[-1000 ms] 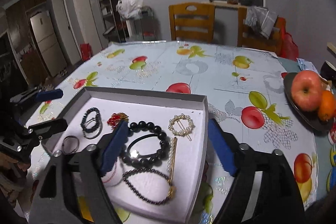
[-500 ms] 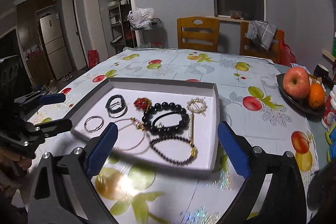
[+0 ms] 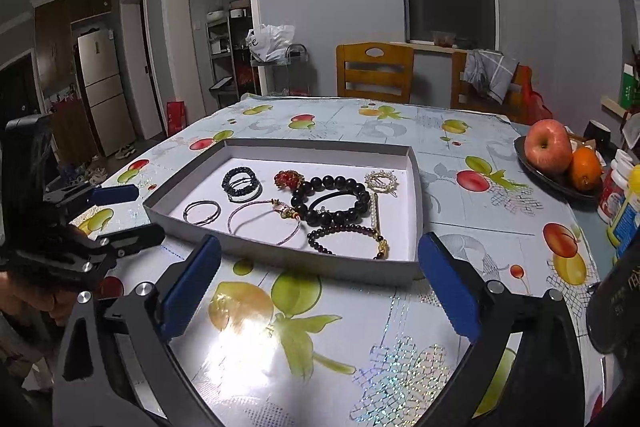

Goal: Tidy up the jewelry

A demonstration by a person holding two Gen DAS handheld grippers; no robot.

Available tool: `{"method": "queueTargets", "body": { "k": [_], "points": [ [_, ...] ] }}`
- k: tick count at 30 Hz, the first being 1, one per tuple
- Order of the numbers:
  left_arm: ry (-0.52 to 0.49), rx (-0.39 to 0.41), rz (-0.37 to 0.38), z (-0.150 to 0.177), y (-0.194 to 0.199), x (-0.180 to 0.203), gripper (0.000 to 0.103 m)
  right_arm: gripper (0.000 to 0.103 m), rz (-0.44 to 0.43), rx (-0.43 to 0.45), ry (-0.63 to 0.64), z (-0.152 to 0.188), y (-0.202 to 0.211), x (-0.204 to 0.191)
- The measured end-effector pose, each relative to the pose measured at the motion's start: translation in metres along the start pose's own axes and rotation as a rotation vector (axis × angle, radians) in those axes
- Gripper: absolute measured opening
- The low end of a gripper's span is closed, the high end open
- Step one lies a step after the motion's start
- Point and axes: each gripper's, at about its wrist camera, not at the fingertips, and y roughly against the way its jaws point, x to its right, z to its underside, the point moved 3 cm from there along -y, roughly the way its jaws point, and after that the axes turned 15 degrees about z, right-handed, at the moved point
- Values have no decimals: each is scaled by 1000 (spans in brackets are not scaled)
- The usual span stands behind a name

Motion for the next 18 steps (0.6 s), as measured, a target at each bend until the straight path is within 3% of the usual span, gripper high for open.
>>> {"method": "queueTargets", "body": {
  "k": [18],
  "points": [
    [-24, 26, -35, -2, 2, 5, 98, 97, 64, 26, -6, 8, 4, -1]
  ]
}}
